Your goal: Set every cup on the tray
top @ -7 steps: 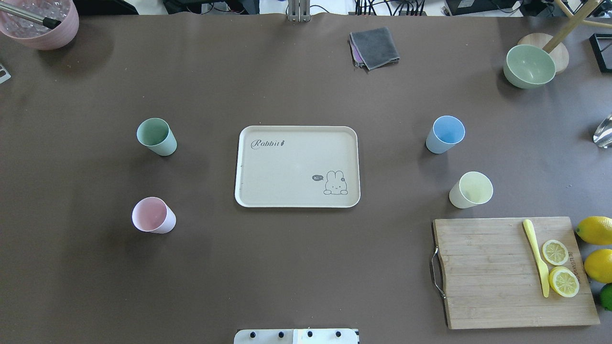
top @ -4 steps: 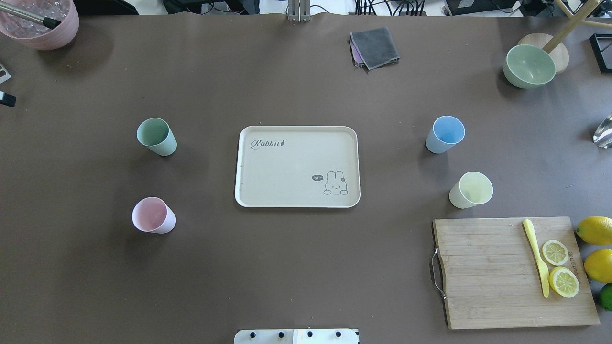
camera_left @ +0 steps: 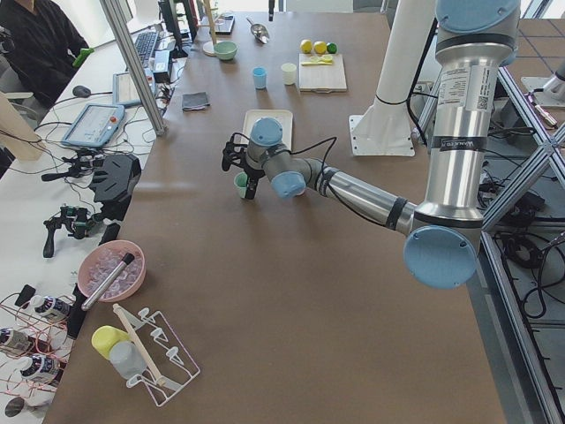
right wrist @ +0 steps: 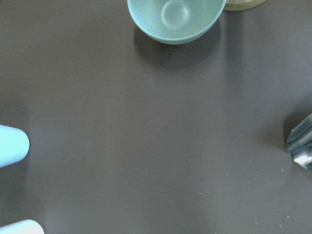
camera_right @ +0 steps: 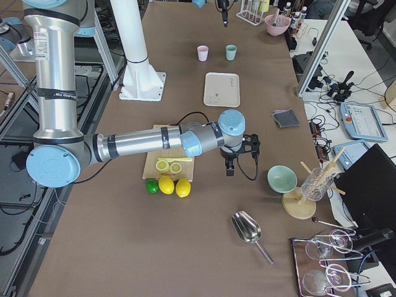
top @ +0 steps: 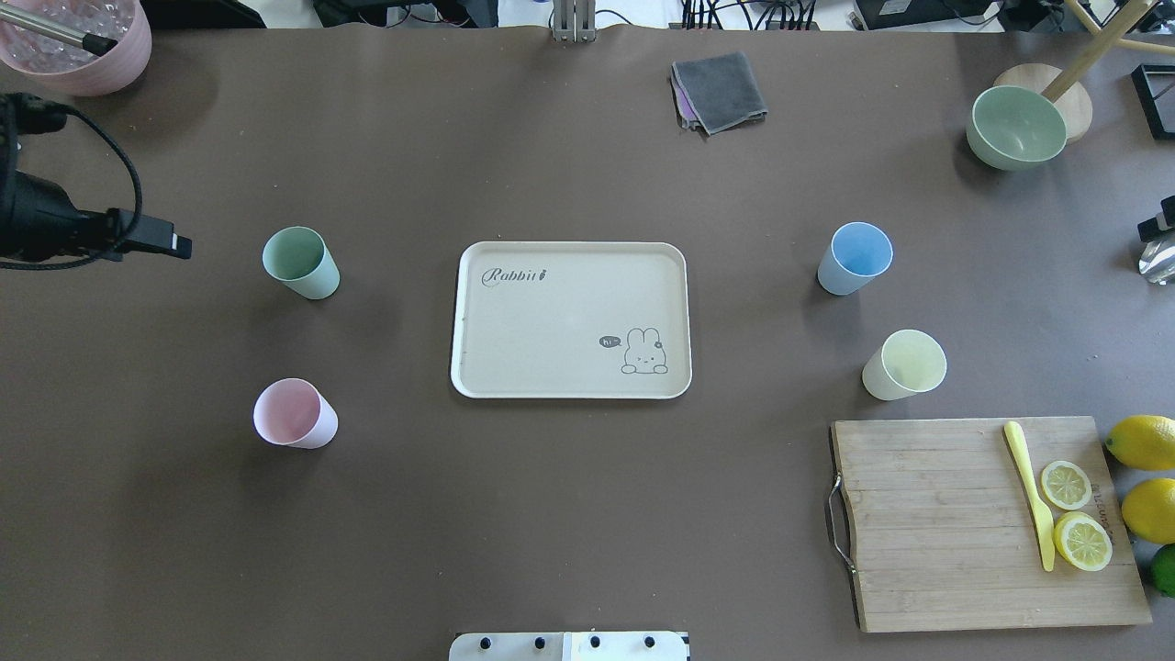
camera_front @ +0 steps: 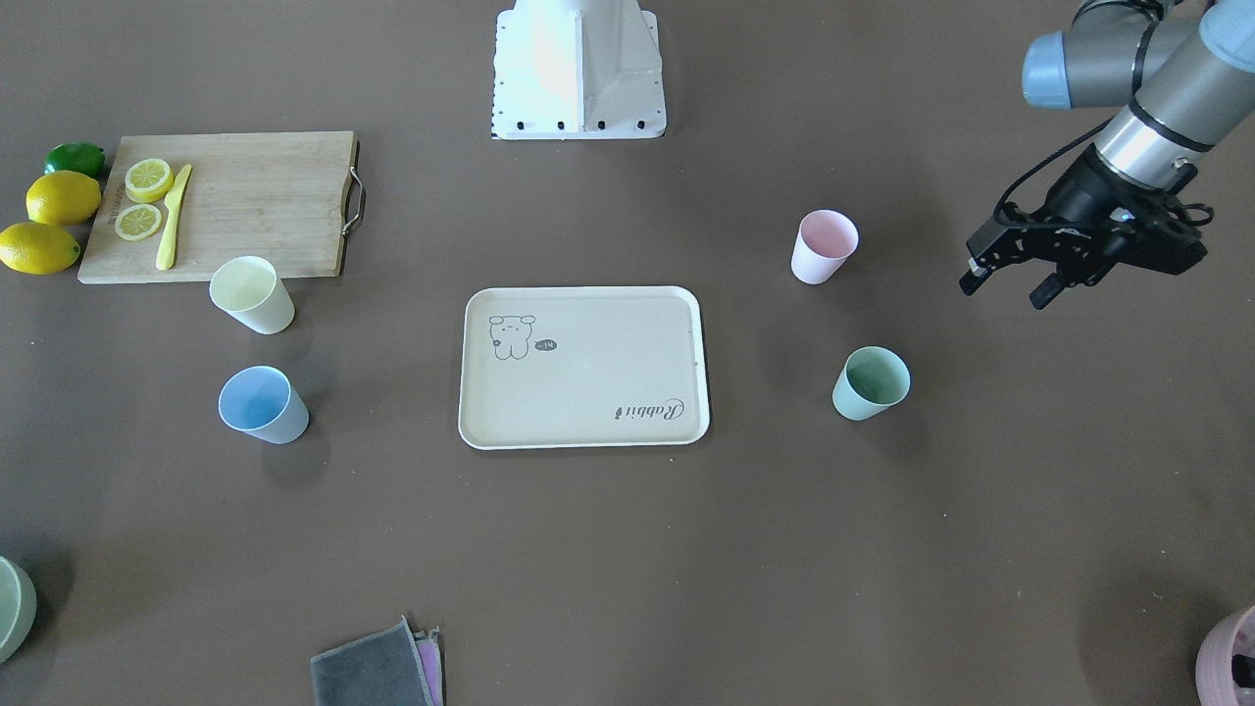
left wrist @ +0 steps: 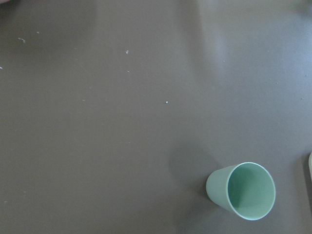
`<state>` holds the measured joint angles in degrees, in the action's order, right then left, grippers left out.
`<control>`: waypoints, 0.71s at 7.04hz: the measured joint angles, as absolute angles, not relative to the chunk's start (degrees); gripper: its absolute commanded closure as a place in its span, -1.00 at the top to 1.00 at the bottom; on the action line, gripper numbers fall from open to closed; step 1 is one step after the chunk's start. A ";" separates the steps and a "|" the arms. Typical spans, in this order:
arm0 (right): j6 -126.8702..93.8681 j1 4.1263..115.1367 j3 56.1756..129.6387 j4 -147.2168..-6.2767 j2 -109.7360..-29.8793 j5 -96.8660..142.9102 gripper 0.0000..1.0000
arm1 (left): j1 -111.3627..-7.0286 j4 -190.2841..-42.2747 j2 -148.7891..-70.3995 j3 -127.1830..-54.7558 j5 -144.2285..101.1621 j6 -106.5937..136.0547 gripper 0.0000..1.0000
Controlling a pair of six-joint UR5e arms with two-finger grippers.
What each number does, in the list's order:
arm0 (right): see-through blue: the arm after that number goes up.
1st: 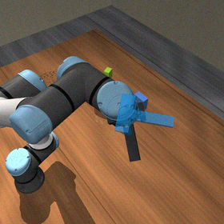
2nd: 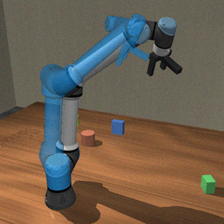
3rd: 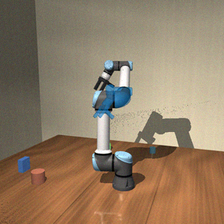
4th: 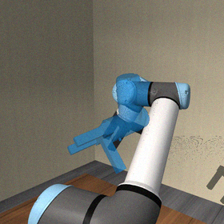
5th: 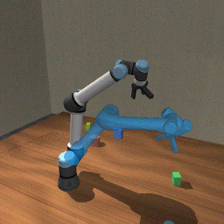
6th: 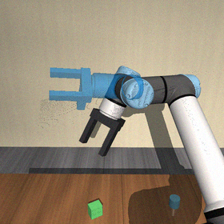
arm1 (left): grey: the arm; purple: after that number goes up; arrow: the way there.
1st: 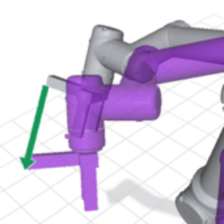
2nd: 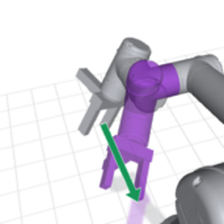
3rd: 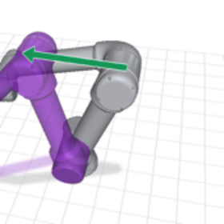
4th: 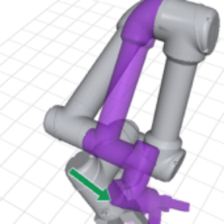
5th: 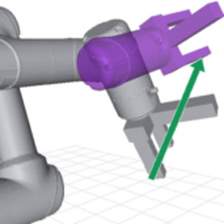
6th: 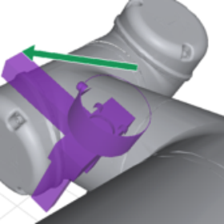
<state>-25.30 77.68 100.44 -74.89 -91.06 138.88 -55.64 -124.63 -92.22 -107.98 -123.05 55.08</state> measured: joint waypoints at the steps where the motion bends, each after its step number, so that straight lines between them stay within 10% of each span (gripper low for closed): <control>1: -29.21 75.40 100.93 -72.22 -91.11 137.96 1.00 | -51.52 -124.68 -91.02 -109.68 -120.42 57.63 0.96; 5: -39.35 69.51 102.46 -70.68 -87.74 136.79 1.00 | -35.15 -124.72 -86.97 -115.28 -108.19 67.20 0.56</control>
